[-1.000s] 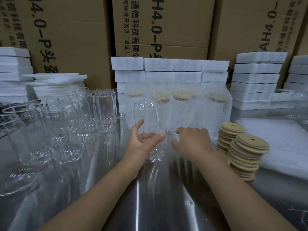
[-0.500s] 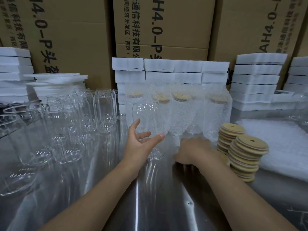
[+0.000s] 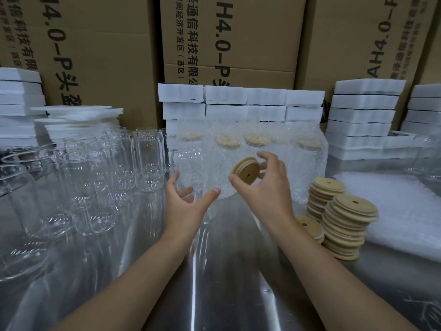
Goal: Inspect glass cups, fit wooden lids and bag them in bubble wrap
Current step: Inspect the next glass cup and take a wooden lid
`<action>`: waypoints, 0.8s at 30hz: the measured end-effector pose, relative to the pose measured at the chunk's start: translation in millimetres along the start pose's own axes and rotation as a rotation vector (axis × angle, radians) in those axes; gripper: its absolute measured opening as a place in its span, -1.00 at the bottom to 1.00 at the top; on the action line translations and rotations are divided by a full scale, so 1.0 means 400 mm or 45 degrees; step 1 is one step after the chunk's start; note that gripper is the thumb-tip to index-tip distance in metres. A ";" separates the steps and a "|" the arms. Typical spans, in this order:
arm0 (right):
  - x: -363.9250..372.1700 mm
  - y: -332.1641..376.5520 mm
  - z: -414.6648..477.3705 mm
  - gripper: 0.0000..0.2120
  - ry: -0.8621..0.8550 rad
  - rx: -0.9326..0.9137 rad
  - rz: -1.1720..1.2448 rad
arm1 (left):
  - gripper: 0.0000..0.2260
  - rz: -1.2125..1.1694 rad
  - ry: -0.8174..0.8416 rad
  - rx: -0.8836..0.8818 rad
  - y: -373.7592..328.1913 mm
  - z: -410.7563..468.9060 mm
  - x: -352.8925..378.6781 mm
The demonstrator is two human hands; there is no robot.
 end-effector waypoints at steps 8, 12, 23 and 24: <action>-0.025 0.043 -0.015 -0.65 -0.226 -0.279 0.685 | -0.13 0.362 0.236 0.107 -0.012 -0.027 0.015; -0.019 0.049 -0.024 -0.73 -0.084 -0.287 0.719 | -0.13 0.467 0.371 0.131 -0.016 -0.040 0.027; -0.005 0.042 -0.024 -0.81 0.102 -0.237 0.522 | -0.12 0.460 0.398 0.115 -0.016 -0.040 0.024; -0.006 0.044 -0.025 -0.81 0.115 -0.247 0.523 | -0.12 0.444 0.403 0.109 -0.017 -0.041 0.024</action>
Point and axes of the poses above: each hand's wrist, its own z-axis towards the middle knuckle, its own x-axis out of the palm, y = z × x, the point moved 1 cm from there along z, towards the middle knuckle, and after that the axes turned 11 degrees about y, right-handed, at the moved point
